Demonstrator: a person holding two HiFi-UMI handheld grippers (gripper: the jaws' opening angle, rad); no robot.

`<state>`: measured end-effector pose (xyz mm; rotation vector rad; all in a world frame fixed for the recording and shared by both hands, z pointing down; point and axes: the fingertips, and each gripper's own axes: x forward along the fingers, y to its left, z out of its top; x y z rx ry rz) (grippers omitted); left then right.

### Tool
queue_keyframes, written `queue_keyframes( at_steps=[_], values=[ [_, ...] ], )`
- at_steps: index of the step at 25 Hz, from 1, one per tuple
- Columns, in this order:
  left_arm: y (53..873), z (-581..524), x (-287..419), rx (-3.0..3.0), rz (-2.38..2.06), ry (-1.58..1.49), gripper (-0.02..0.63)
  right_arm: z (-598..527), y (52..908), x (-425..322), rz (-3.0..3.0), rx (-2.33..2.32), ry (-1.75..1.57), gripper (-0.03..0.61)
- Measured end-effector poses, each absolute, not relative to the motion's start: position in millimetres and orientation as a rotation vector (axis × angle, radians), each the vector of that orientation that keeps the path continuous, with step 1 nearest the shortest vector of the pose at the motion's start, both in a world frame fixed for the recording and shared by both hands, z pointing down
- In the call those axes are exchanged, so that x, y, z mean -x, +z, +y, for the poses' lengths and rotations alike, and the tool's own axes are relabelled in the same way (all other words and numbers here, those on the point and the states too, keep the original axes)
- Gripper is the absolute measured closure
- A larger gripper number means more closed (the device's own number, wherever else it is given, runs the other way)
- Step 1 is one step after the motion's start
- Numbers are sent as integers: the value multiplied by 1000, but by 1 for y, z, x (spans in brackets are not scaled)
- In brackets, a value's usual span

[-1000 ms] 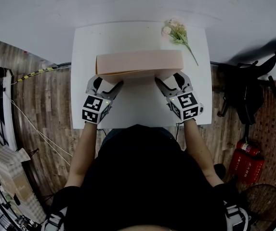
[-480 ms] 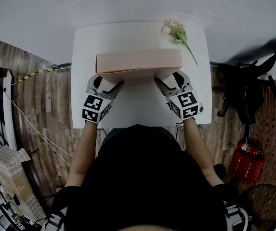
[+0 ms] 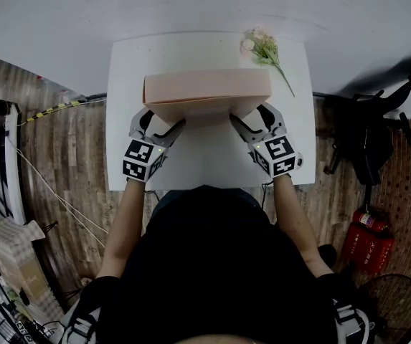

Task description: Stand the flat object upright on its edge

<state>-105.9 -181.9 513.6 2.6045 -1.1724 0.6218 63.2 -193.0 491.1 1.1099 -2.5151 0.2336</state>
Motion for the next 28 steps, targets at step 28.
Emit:
queue_keyframes(
  at_steps=[28],
  values=[
    [507, -185, 101, -2648, -1139, 573, 215, -196, 483, -60, -2602, -1073, 236, 215]
  ],
)
